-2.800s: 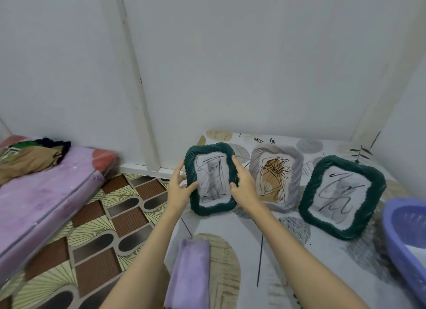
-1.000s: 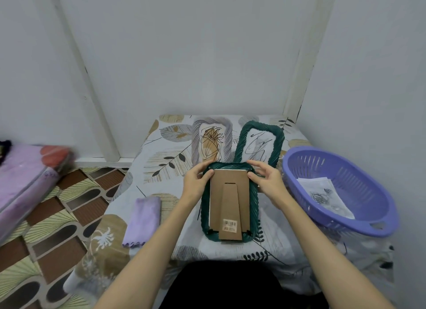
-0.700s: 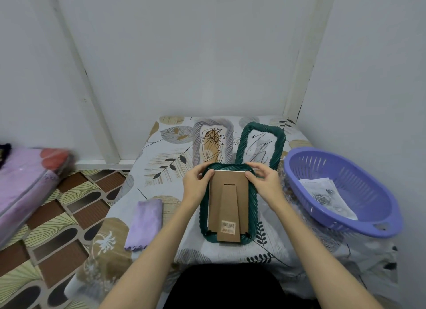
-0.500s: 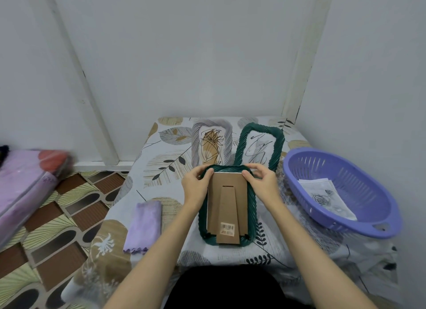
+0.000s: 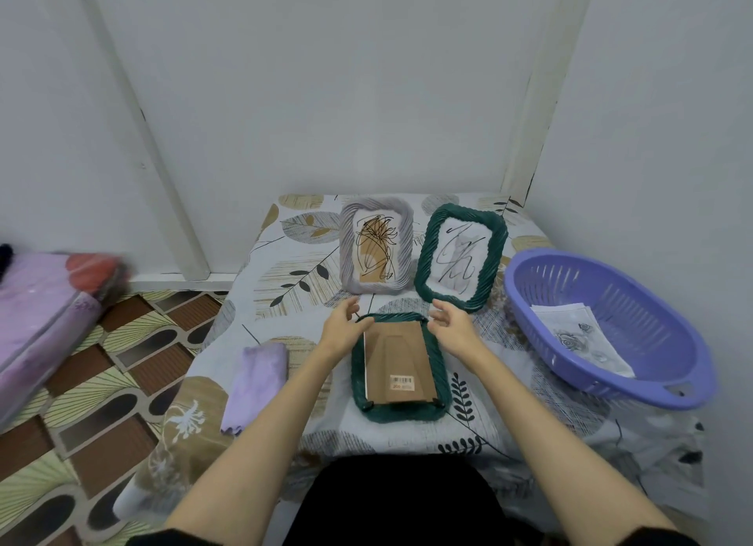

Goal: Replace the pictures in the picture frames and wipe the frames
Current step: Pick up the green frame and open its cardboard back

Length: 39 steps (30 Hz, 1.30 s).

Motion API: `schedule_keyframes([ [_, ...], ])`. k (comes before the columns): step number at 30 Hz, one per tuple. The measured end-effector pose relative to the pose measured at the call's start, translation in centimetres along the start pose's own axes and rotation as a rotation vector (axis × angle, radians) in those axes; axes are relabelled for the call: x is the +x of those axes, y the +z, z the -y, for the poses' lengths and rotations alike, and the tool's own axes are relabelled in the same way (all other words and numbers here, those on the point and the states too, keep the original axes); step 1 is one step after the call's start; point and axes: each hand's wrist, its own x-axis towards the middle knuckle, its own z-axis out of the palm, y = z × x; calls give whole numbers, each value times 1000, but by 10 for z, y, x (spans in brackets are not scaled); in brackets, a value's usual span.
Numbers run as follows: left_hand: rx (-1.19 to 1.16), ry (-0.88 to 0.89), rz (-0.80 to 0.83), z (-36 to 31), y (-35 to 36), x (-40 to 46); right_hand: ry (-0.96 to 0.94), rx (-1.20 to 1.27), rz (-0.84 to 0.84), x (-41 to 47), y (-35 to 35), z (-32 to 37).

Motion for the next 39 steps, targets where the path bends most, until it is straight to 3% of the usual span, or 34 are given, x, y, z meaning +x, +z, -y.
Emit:
schedule_keyframes([
  [4, 196, 160, -56, 9, -13, -20, -118, -146, 65, -24, -7, -12],
  [10, 464, 365, 176, 34, -12, -75, -235, -457, 190, -73, -10, -43],
  [14, 587, 419, 178, 49, -13, -94, -293, -543, 116, -88, -2, -58],
  [22, 464, 449, 40, 61, -2, -108, -360, -475, -62, -100, 7, -68],
  [39, 278, 439, 23, 68, 3, -112, -358, -507, -68, -98, 11, -80],
])
